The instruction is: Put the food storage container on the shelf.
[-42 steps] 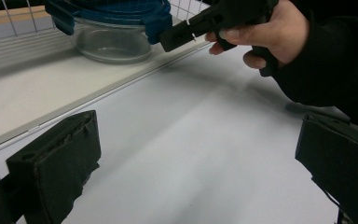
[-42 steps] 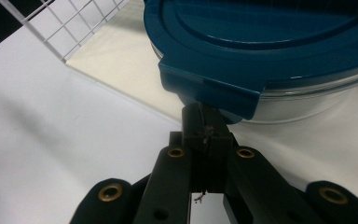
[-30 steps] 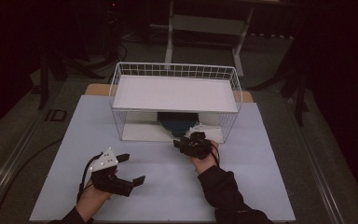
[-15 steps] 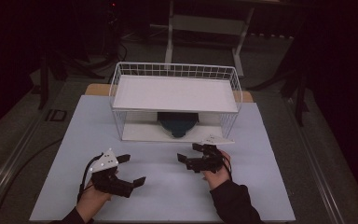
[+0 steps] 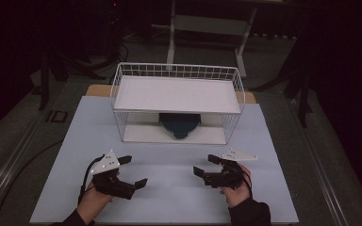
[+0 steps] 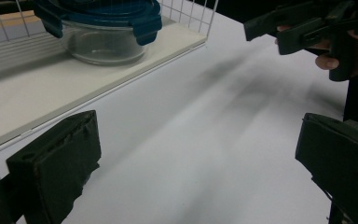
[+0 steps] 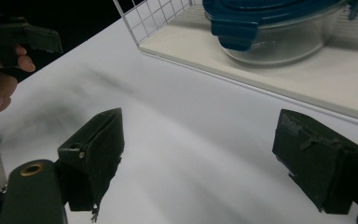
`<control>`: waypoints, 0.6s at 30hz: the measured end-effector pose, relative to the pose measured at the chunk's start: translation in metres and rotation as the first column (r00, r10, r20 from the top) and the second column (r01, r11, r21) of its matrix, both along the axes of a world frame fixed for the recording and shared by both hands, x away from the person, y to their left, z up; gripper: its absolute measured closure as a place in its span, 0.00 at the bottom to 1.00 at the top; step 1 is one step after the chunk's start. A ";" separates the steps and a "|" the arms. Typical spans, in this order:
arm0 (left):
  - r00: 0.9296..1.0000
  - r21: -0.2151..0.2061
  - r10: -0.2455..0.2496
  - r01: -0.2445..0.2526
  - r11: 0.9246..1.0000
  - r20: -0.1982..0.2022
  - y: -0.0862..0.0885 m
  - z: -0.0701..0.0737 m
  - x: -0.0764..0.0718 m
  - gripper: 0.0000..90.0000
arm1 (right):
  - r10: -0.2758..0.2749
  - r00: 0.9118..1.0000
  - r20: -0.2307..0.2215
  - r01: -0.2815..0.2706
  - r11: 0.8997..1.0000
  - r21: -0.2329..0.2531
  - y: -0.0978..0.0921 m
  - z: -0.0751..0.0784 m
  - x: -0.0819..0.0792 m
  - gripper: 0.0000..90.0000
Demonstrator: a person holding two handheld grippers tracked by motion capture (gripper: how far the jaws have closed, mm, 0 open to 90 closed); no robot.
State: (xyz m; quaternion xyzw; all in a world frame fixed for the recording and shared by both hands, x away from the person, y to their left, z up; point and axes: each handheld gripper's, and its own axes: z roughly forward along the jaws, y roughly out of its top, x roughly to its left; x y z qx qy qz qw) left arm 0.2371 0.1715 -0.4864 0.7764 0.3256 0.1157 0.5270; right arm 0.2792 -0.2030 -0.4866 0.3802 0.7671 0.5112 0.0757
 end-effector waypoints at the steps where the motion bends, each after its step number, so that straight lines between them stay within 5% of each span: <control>1: 1.000 -0.002 -0.001 0.001 1.000 0.001 0.000 0.000 0.000 0.00 | -0.002 1.000 -0.002 0.002 1.000 -0.002 -0.002 0.000 -0.002 0.18; 18: 1.000 -0.004 -0.027 0.027 1.000 0.014 -0.002 0.000 -0.003 0.00 | -0.020 1.000 0.014 0.021 0.998 -0.056 -0.026 -0.014 -0.013 0.18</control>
